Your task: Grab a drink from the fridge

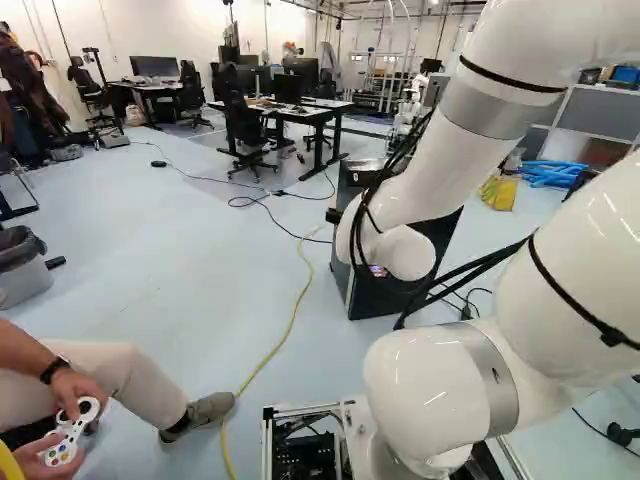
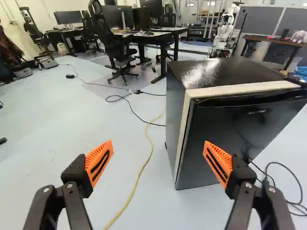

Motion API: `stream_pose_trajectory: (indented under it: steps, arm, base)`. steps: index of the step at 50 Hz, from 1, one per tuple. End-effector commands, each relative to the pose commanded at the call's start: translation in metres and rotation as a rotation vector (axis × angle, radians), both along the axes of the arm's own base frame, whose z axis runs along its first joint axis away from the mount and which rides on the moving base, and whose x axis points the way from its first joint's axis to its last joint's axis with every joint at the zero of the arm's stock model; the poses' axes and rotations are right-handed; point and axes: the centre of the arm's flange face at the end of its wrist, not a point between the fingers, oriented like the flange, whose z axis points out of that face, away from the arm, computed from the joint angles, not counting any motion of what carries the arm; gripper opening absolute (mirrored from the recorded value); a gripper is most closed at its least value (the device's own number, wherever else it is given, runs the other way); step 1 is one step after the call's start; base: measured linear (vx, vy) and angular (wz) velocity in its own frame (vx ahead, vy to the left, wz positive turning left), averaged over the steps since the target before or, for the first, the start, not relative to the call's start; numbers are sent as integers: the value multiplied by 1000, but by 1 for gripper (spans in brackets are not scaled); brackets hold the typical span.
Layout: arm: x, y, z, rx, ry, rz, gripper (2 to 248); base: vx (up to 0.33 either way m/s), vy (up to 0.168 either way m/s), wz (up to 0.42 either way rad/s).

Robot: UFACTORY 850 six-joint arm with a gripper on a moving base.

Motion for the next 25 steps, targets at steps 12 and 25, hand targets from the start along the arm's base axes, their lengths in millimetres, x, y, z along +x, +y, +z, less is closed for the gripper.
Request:
stream_pose_trajectory:
  steps: [12, 25]
  arm:
    - [21, -1, -8, 17, 13, -59, 247]
    - [40, -3, -16, 28, 3, -127, 247]
  base:
    - [0, 0, 0]
    - [0, 0, 0]
